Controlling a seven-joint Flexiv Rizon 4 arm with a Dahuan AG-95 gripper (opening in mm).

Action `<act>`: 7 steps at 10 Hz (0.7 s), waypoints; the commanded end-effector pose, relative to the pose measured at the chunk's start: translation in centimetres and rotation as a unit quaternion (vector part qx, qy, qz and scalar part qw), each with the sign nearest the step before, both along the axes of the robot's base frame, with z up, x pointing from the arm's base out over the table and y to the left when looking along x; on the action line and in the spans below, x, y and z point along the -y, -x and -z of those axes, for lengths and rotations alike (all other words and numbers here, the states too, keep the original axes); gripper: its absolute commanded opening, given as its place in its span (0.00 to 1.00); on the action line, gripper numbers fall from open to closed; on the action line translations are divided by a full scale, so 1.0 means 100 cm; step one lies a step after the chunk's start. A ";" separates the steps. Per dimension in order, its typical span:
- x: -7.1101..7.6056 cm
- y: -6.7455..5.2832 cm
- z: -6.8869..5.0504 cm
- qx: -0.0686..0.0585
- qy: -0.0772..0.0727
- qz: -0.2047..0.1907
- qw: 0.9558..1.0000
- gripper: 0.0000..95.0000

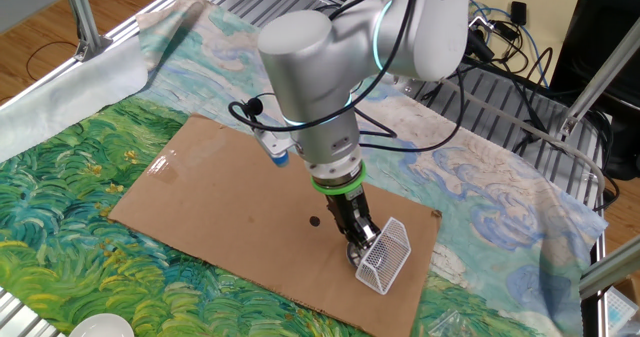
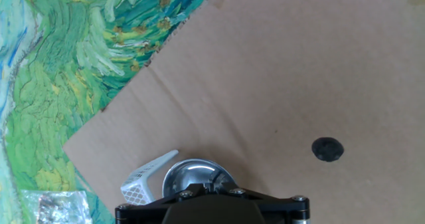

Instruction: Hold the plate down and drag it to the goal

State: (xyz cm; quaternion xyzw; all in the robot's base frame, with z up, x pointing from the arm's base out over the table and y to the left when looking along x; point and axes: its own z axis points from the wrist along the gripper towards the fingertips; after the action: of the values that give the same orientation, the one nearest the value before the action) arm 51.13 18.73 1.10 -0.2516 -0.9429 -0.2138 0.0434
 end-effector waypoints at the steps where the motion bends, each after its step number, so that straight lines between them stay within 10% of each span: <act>1: 0.000 0.000 -0.001 0.000 0.000 0.000 1.000 0.00; 7: 0.002 -0.002 -0.008 -0.003 0.024 -0.021 0.999 0.00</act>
State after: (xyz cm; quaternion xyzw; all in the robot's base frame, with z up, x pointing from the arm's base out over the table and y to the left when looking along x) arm 51.32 18.61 2.02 -0.2346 -0.9516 -0.1931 0.0462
